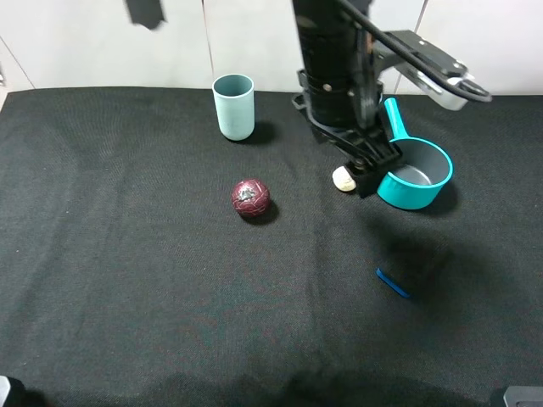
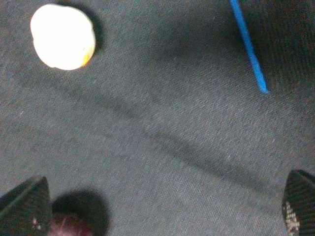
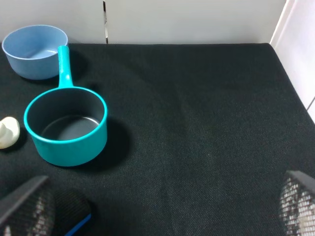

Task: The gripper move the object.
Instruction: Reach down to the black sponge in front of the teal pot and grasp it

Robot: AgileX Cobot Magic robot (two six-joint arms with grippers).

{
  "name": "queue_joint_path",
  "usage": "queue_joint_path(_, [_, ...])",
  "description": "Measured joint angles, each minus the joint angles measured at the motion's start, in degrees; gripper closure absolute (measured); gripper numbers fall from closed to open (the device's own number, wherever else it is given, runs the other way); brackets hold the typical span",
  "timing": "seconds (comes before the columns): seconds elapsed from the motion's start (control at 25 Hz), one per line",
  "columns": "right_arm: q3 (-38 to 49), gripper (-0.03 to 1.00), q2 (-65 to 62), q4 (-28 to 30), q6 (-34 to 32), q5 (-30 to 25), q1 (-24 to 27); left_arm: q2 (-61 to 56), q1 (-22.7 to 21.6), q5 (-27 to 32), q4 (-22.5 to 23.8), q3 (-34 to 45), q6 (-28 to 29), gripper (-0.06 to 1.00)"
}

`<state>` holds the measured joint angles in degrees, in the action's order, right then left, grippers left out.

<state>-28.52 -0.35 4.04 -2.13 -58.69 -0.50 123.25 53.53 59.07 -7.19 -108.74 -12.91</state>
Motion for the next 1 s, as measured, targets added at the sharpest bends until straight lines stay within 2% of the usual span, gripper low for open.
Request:
queue_joint_path(0.32, [0.0, 0.27, 0.0, 0.0, 0.0, 0.0, 0.0, 4.4, 2.6, -1.9, 0.0, -4.6, 2.9, -0.05])
queue_joint_path(1.0, [0.0, 0.27, 0.0, -0.4, 0.0, 0.0, 0.0, 9.6, 5.6, -8.2, -0.1, -6.2, 6.9, -0.05])
